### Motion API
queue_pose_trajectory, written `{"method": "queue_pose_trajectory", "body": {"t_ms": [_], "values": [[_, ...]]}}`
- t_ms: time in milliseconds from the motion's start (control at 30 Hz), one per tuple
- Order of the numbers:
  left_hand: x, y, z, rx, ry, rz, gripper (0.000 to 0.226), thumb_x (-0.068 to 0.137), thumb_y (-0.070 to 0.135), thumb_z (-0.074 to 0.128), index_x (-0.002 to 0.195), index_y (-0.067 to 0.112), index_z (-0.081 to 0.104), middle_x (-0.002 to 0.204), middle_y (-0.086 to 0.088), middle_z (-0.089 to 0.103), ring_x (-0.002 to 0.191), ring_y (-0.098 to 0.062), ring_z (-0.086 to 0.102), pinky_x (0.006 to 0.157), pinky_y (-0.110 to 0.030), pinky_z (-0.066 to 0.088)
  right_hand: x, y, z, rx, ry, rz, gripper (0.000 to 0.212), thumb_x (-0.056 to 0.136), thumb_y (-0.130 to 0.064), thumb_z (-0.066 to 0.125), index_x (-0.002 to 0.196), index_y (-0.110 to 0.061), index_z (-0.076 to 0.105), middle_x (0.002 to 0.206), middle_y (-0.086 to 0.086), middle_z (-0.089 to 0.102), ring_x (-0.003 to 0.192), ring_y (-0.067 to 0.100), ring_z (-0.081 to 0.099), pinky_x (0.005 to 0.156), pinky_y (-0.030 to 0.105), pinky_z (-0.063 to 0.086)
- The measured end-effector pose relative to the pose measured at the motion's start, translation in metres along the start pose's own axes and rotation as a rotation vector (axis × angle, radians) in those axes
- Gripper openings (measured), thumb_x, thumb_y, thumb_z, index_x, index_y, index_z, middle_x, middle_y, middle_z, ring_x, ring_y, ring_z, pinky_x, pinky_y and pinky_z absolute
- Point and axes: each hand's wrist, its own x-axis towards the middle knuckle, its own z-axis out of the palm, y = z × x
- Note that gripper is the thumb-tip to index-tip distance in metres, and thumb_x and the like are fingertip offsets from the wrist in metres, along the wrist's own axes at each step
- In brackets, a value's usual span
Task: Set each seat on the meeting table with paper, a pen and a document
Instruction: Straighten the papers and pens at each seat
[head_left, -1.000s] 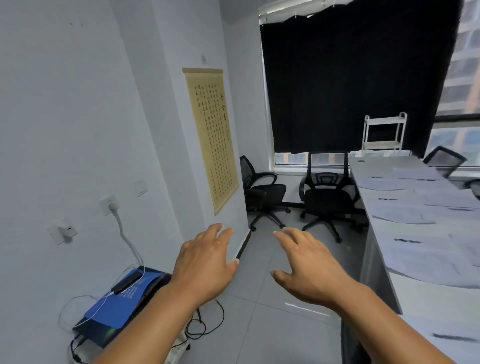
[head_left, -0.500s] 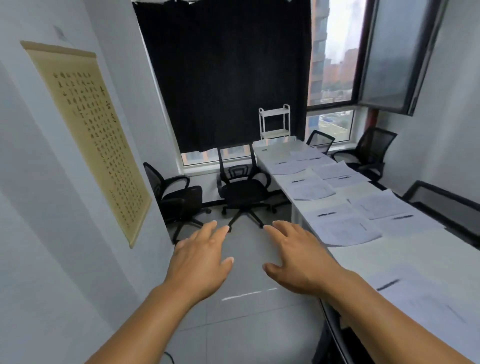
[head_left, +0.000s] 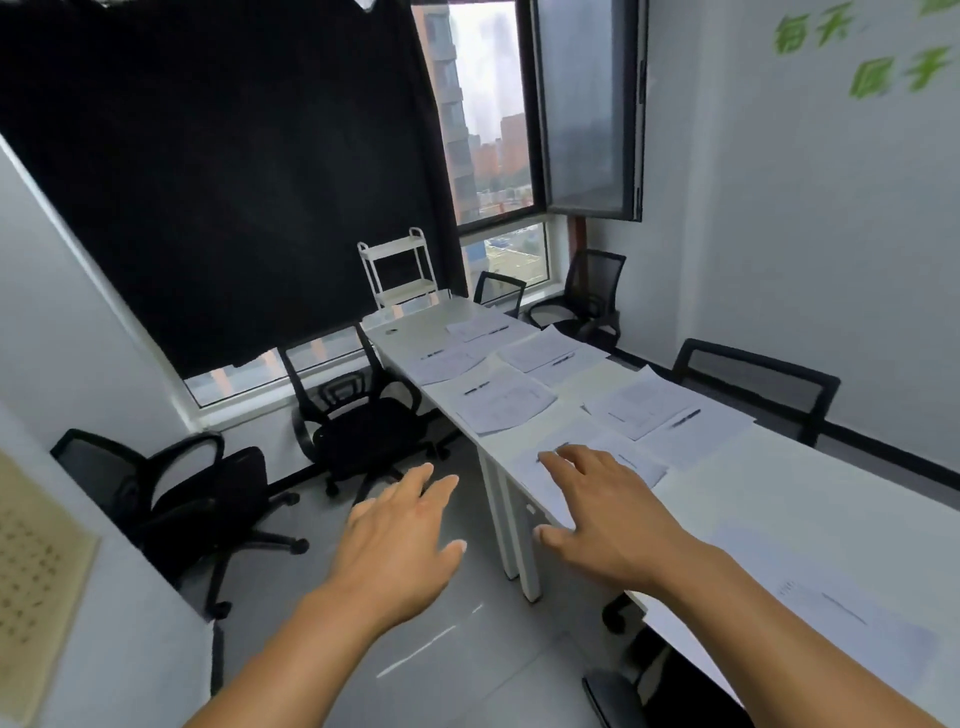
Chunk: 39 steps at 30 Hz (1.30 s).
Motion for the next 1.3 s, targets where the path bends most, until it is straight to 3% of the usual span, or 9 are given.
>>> {"method": "queue_pose_trajectory", "body": {"t_ms": [367,800,1100,1300], "values": [[0.149,0.052,0.015,-0.006,-0.089,0.294,0.077,0.106,0.057,0.051,0.172,0.038,0.016,0.181,0.005,0.01,0.16,-0.019,0.032,0.128,-0.043,0.03,0.039,0.097,-0.02,0.007,0.042,0.347,0.087,0.098,-0.061,0.054,0.169,-0.031,0.013,0.176,-0.002,0.019,0.161,0.025,0.022,0.13,0.043,0.025],[0.292,0.166,0.099,-0.046,-0.266,0.872,0.08,0.104,0.056,0.054,0.171,0.039,0.016,0.181,0.005,0.011,0.163,-0.022,0.026,0.13,-0.047,0.028,0.007,0.174,-0.01,0.007,0.057,0.965,0.085,0.098,-0.056,0.055,0.168,-0.028,0.016,0.172,-0.003,0.027,0.152,0.023,0.034,0.121,0.04,0.037],[0.317,0.194,0.165,-0.006,-0.464,1.101,0.082,0.103,0.055,0.055,0.172,0.037,0.015,0.182,0.003,0.009,0.164,-0.023,0.024,0.13,-0.047,0.029,-0.017,0.161,0.023,0.051,0.02,1.256,0.085,0.099,-0.056,0.056,0.169,-0.027,0.017,0.172,-0.004,0.026,0.153,0.024,0.033,0.121,0.041,0.038],[0.307,0.21,0.188,0.035,-0.538,1.135,0.082,0.101,0.055,0.056,0.171,0.038,0.016,0.181,0.003,0.011,0.162,-0.023,0.028,0.128,-0.047,0.032,-0.046,0.163,0.046,0.099,0.0,1.331,0.085,0.098,-0.057,0.055,0.168,-0.029,0.016,0.17,-0.006,0.027,0.151,0.021,0.034,0.116,0.037,0.04]]}}
